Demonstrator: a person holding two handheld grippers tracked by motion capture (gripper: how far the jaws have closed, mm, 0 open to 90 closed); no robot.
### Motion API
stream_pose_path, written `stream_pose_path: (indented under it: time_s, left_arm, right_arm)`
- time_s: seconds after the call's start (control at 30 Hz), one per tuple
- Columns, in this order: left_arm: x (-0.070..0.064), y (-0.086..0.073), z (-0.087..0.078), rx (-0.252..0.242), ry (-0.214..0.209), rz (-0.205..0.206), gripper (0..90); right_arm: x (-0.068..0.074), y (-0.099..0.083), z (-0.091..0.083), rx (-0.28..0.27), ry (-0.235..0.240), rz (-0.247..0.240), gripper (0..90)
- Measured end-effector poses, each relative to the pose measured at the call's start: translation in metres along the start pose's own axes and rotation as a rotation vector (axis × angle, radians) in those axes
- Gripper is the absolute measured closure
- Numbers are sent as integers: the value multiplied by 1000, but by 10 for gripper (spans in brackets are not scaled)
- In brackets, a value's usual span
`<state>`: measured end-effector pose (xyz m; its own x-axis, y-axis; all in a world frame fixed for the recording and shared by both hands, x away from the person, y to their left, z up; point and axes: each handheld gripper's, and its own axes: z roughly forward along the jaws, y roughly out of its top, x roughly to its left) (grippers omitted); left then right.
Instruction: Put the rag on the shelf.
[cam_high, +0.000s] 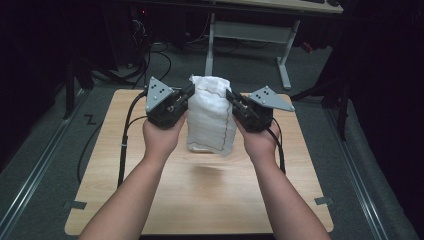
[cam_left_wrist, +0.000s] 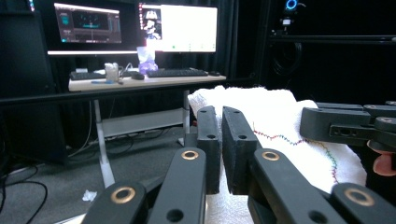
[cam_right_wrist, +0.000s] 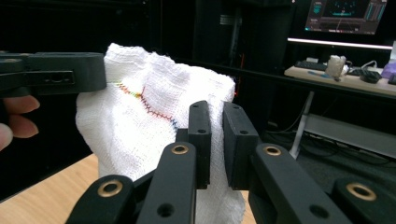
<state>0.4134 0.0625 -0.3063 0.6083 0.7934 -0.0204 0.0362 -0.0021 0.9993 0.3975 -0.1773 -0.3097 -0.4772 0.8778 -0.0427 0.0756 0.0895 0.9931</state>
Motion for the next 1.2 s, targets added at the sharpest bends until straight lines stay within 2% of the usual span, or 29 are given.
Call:
stream_pose_path:
  time_s: [0.13, 0.3, 0.6, 0.9, 1.03, 1.07, 1.13, 1.2]
  left_arm:
    - [7, -7, 17, 33, 16, 1, 862]
    - [20, -20, 38, 75, 34, -6, 862]
    - [41, -35, 67, 138, 70, -27, 862]
    - [50, -47, 86, 215, 87, -58, 859]
    - [53, -54, 92, 276, 93, -67, 856]
    - [53, -55, 92, 285, 95, -69, 854]
    - [54, -57, 94, 300, 103, -72, 849]
    - [55, -57, 93, 297, 107, -86, 793]
  right_arm:
    - [-11, -1, 19, 29, -12, 19, 830]
    - [-27, -12, 48, 79, -18, 47, 830]
    - [-38, -21, 82, 134, -33, 11, 827]
    - [-47, -32, 103, 199, -45, 21, 814]
    - [-50, -38, 108, 230, -57, 25, 775]
    - [-50, -39, 109, 233, -72, 19, 762]
    - [-52, -39, 110, 235, -71, 22, 729]
    - [-53, -39, 109, 237, -75, 24, 730]
